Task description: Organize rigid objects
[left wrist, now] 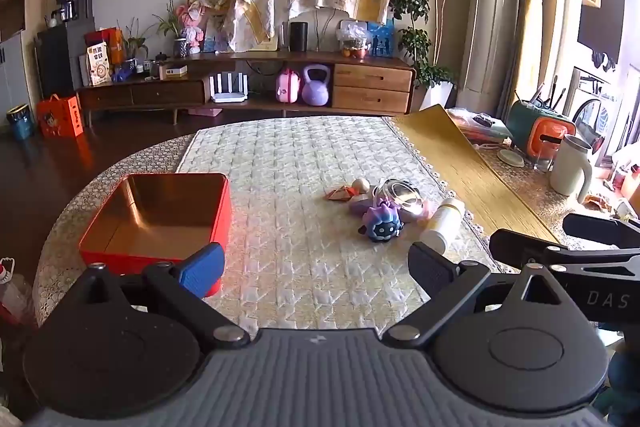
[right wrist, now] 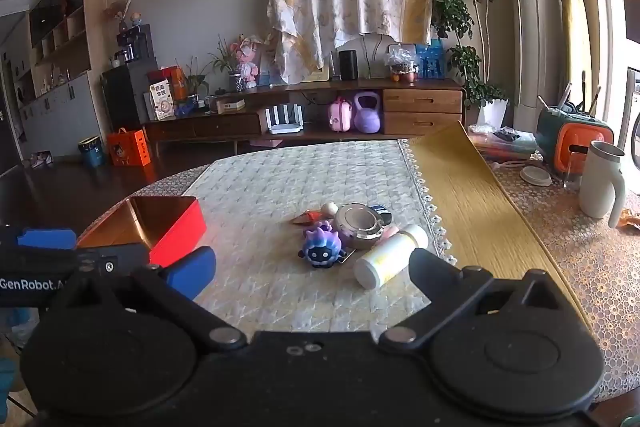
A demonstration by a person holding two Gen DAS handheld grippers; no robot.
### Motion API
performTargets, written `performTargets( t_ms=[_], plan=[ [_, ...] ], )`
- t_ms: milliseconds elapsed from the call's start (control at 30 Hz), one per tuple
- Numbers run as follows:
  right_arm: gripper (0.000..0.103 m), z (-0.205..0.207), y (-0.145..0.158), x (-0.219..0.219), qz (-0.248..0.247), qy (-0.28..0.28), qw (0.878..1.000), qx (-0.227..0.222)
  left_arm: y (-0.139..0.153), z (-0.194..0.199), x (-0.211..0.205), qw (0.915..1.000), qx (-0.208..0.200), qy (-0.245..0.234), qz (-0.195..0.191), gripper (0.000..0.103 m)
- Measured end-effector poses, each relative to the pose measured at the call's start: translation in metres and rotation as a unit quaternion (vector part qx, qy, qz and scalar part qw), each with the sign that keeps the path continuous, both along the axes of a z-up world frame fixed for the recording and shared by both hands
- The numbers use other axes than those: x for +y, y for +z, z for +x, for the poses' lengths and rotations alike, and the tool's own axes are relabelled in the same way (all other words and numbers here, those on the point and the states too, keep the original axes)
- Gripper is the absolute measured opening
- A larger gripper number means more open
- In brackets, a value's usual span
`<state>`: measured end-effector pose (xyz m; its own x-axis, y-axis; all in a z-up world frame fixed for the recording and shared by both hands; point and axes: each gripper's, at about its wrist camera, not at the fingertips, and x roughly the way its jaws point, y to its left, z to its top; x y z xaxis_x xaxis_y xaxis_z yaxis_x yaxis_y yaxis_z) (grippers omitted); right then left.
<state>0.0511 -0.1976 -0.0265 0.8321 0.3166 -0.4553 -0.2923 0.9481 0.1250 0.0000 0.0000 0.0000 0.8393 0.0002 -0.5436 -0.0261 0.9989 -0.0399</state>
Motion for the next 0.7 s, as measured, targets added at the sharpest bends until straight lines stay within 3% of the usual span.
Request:
performTargets(
  t_ms=[700],
  plan=[
    [0.103, 0.000, -0.001, 0.006, -0.016, 0.005, 1.000, -0.003, 0.002, -0.002, 0.004, 0.9999, -0.003, 0.000, -0.014, 0.099]
  ],
)
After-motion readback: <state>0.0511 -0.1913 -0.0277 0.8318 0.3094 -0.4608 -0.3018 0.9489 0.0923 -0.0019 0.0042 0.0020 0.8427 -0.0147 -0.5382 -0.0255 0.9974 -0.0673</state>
